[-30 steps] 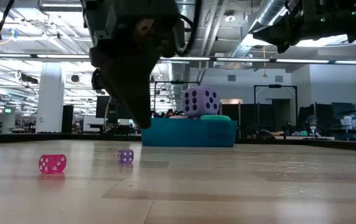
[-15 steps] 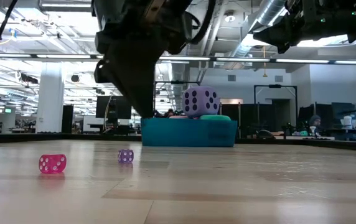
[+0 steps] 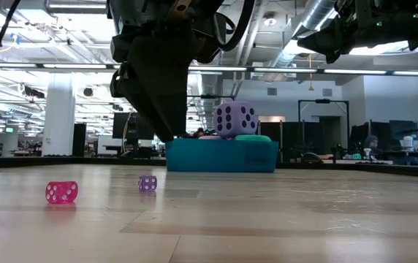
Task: Pick & Place Dice
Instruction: Put the small purple dice into the blue bin
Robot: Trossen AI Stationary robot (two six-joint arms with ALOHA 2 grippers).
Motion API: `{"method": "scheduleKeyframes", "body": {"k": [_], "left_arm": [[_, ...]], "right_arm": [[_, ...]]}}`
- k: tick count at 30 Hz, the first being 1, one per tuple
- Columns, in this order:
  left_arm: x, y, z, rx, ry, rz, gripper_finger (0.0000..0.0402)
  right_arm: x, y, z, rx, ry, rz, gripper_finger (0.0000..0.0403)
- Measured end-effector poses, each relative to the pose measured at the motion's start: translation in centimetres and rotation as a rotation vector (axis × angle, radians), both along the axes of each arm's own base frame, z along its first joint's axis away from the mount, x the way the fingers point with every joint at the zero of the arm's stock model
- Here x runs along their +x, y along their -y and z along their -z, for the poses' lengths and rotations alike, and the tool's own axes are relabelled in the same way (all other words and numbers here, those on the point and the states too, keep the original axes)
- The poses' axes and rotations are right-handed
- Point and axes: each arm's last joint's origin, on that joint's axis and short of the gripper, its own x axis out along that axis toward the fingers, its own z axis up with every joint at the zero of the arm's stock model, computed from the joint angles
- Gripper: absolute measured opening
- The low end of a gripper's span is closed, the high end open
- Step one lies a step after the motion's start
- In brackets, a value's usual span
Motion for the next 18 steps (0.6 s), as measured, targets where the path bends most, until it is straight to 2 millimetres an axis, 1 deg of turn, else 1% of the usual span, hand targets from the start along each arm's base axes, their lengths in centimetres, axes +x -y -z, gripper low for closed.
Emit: {"method": "scheduleKeyframes", "body": {"k": [6,10,14,18], "left_arm": [[-0.03,0.10,0.00,0.000,0.000,0.003,0.0196],[-0.03,0.10,0.00,0.003,0.001,0.011,0.0238],[-0.04,0.12,0.00,0.017,0.005,0.023,0.0260],[-0.20,0.17,0.07,0.008,-0.009,-0.026,0.0262]], "right_arm": [[0.00,0.00,0.00,0.000,0.000,0.000,0.0000],[0.00,0.01,0.00,0.000,0.000,0.000,0.0000],[0.00,0.00,0.00,0.000,0.000,0.000,0.0000],[0.00,0.00,0.00,0.000,0.000,0.000,0.0000]]}}
